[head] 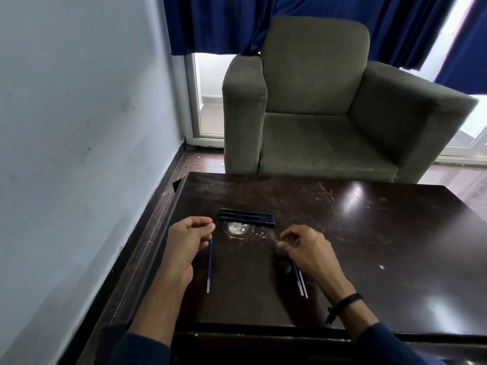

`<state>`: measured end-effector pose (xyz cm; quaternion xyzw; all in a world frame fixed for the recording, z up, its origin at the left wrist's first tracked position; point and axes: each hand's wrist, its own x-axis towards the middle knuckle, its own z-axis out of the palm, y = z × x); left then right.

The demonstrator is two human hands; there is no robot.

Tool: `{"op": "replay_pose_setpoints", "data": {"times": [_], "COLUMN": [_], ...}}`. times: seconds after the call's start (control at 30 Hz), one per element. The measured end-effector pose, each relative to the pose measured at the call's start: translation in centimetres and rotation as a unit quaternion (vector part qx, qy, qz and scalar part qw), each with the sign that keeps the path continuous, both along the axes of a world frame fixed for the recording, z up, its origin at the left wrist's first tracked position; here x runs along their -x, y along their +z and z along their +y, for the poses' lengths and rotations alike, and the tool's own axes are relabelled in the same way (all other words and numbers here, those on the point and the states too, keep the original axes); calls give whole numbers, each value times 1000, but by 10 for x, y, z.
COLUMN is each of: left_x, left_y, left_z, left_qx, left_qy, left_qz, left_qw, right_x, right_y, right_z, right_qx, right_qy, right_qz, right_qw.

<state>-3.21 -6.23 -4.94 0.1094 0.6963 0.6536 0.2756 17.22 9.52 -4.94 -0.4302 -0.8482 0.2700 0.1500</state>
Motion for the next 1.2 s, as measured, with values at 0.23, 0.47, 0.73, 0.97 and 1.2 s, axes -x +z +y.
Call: {"op": "replay_pose_setpoints", "data": {"times": [0.23, 0.47, 0.73, 0.97, 1.2], "left_x": [-2, -5, -4, -5, -9], "left_y": [0, -2, -3, 0, -2], "left_z": [3, 5, 6, 5, 5], "left_qx": [0, 1, 3, -4, 30], "left_qy": [-3, -7, -7, -9, -26], "left_qz": [-1, -1, -1, -5, -27], "left_qw": [1000, 1000, 1000, 1000, 999], "right_x": [12, 35, 38, 43, 46], "right_y": [-5, -12, -13, -20, -9], "right_z": [0, 15, 17, 10, 5], "right_qx": [-72, -97, -111, -118, 52], "right_qy": [40, 81, 69, 94, 19], "right_qz": [-28, -93, -72, -72, 41], "right_qw": [996, 988, 989, 986, 998]}}
